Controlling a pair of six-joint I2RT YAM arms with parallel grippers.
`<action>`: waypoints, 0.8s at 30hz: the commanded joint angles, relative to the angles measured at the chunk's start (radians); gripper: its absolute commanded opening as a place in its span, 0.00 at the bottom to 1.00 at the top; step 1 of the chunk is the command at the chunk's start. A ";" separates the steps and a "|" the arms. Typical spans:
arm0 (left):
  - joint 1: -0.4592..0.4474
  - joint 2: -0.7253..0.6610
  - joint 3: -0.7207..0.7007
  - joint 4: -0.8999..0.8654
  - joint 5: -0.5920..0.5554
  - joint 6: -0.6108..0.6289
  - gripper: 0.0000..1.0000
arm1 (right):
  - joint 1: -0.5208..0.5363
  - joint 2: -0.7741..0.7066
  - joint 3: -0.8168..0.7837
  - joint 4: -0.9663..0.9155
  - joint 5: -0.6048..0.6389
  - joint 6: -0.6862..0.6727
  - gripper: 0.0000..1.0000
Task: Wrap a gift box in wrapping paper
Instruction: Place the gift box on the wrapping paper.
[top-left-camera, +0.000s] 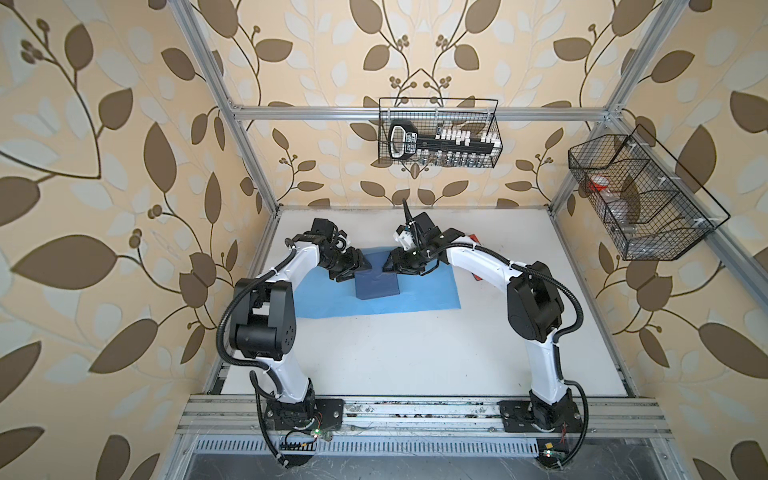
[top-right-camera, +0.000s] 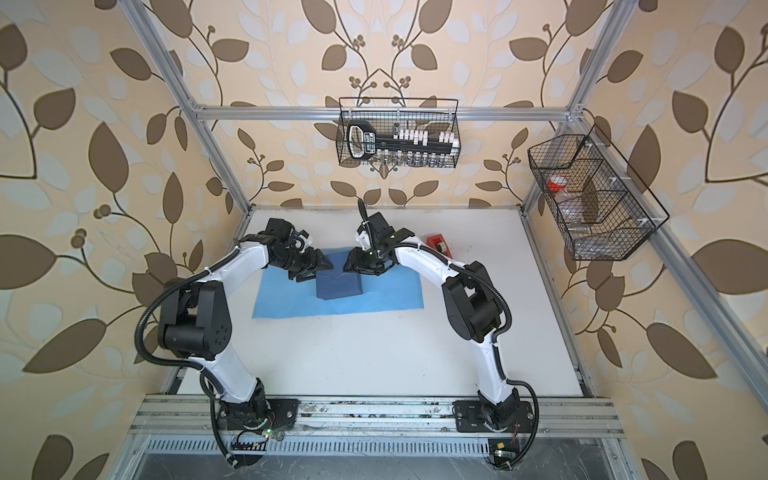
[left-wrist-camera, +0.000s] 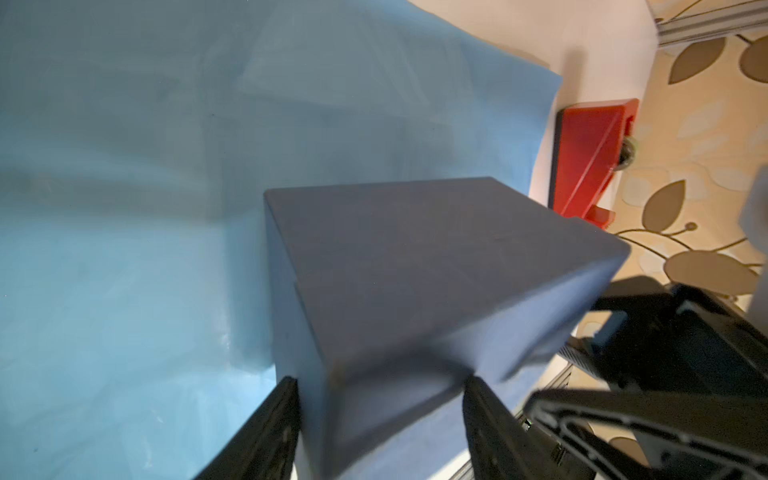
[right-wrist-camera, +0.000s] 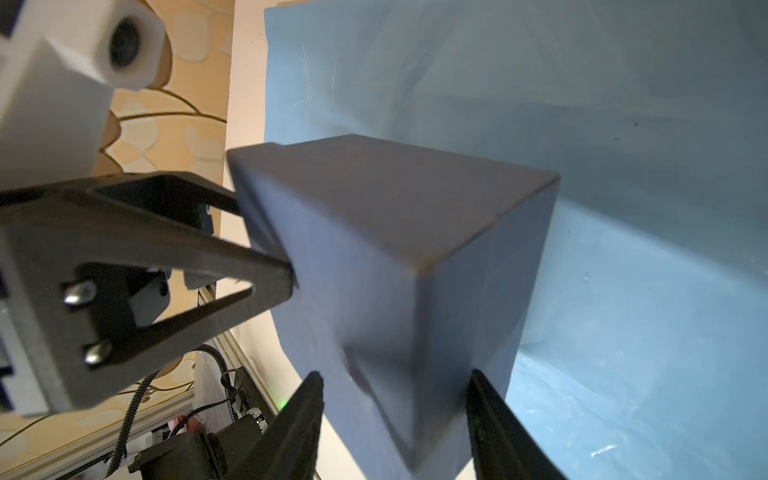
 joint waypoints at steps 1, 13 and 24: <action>-0.011 0.047 0.077 -0.054 0.057 0.030 0.64 | 0.012 0.039 0.043 0.029 -0.071 -0.023 0.55; 0.001 0.018 0.139 -0.104 -0.054 0.061 0.89 | -0.072 -0.034 -0.061 0.048 -0.029 -0.042 0.65; 0.090 -0.074 -0.014 -0.029 -0.322 0.063 0.75 | -0.125 -0.066 -0.310 0.125 -0.004 -0.086 0.32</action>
